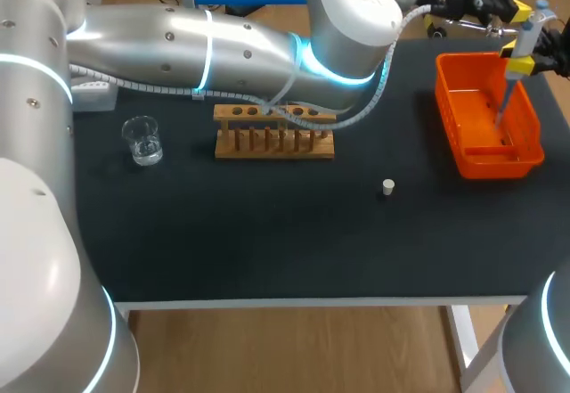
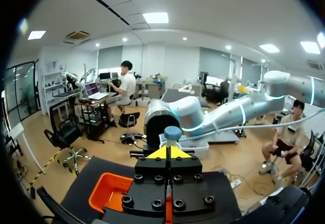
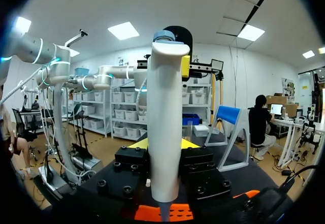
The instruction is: Invert the test tube, pick up the pipette, mount the tip to pipette, aspirate from beaker and dispense into the tube, eject the tip, return the pipette, and cap with the stopper.
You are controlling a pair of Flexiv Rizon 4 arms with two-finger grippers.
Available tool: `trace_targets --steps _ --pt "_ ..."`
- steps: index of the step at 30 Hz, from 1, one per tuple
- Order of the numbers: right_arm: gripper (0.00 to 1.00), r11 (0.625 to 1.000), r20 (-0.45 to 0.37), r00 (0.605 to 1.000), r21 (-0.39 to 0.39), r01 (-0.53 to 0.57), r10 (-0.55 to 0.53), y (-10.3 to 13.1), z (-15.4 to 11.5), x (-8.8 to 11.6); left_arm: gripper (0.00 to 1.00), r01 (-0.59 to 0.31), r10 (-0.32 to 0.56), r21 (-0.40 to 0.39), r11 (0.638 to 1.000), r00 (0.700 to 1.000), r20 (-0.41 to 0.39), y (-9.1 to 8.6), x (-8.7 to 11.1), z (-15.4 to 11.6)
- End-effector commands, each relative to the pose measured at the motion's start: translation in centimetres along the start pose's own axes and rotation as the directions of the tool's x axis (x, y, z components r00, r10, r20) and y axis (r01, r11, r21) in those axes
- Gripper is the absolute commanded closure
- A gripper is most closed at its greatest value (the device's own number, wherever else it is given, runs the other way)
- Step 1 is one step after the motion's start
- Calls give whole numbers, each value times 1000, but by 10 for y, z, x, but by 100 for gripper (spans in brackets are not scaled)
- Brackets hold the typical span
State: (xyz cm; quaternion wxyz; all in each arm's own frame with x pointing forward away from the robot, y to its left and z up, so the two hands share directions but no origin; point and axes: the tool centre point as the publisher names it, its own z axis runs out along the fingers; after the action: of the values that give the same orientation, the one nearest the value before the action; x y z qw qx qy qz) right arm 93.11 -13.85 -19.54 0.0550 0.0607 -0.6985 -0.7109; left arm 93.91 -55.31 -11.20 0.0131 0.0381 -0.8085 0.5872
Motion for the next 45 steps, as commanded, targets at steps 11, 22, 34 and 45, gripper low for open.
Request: trace_targets --steps 11,22,34,45 --pt "100 1000 -10 1000 1 -1 1 10 -1 -4 100 10 -10 2 1000 1000 -5 18 0 11" --pt "100 1000 -10 1000 1 -1 1 10 -1 -4 100 25 -24 5 1000 1000 -7 24 0 15" --pt "100 1000 -10 1000 1 -1 1 10 -1 -4 100 26 -26 14 1000 1000 12 22 -2 7" --pt "100 1000 -10 1000 1 -1 1 10 -1 -4 100 -23 22 20 1000 998 62 -7 -7 -19"
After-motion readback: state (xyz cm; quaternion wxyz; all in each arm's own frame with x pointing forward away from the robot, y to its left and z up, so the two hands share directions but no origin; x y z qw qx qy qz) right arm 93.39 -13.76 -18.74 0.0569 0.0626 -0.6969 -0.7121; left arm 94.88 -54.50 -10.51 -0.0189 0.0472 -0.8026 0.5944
